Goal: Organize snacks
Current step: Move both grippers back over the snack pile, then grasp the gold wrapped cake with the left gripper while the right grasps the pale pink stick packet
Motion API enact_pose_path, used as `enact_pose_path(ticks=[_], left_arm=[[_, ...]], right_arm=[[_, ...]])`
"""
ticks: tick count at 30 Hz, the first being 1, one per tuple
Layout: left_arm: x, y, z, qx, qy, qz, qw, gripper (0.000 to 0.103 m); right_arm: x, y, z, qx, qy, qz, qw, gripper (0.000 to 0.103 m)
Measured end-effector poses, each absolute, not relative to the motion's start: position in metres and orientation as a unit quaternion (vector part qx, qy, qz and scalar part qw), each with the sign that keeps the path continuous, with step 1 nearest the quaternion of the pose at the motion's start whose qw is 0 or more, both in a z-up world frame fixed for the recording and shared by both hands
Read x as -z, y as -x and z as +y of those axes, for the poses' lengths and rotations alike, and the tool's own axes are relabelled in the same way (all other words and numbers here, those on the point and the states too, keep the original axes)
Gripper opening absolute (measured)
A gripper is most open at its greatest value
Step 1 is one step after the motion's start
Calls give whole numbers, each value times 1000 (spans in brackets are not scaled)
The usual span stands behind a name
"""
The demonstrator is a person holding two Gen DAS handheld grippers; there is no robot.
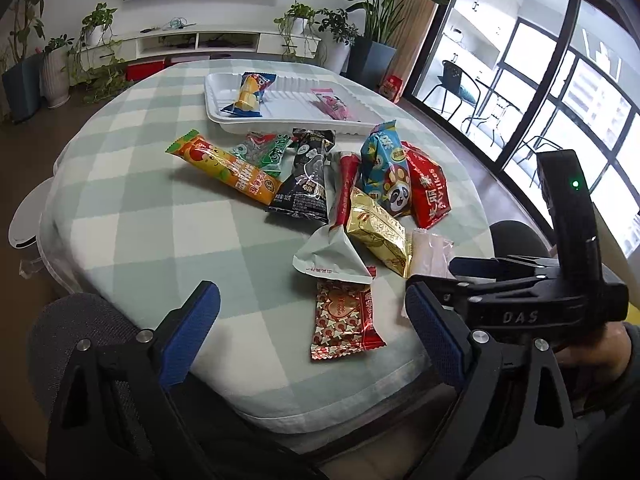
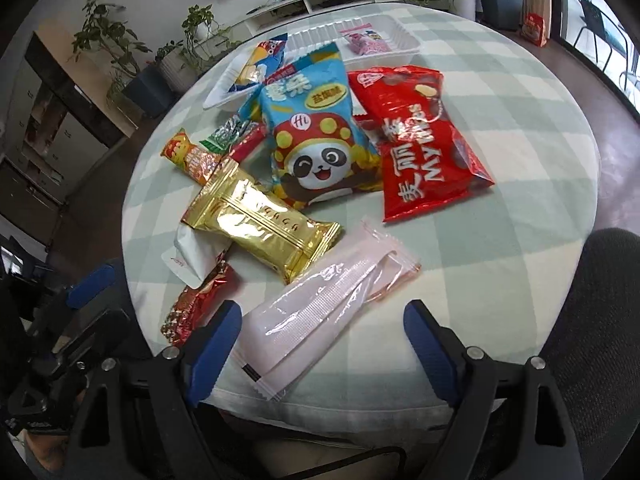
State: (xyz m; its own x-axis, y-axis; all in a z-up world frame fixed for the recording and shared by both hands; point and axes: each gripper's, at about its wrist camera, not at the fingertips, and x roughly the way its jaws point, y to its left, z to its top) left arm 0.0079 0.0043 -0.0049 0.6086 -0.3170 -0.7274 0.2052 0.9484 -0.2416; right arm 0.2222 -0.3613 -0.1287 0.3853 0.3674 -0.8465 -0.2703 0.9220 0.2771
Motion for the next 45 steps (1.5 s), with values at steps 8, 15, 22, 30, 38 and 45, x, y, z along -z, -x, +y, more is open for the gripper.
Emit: enact_pose_path(ticks=[8,15,22,30,38,45], left_arm=[[2,-28,-10,156,28,422,892,88],[-8,-55,-27,194,-12,429,882,78],[-19,-64,-84,324,-264,352,838,78],[14,-78,-132,431,-483,320,691,78],[28,-136,-132,475,-458,418,625,69],[29,-148,-127,517,-431,452,586,55]], right_arm=[[132,-219,-353,-186,44,491,850,65],[127,-225,-382,-198,0,509,838,56],[127,-228,-398,-204,-14,519,830,57],[128,-231,-408,-207,-35,524,825,60],[130,-234,-416,-227,-50,531,815,70],[130,-236,-419,-238,-66,531,811,71]])
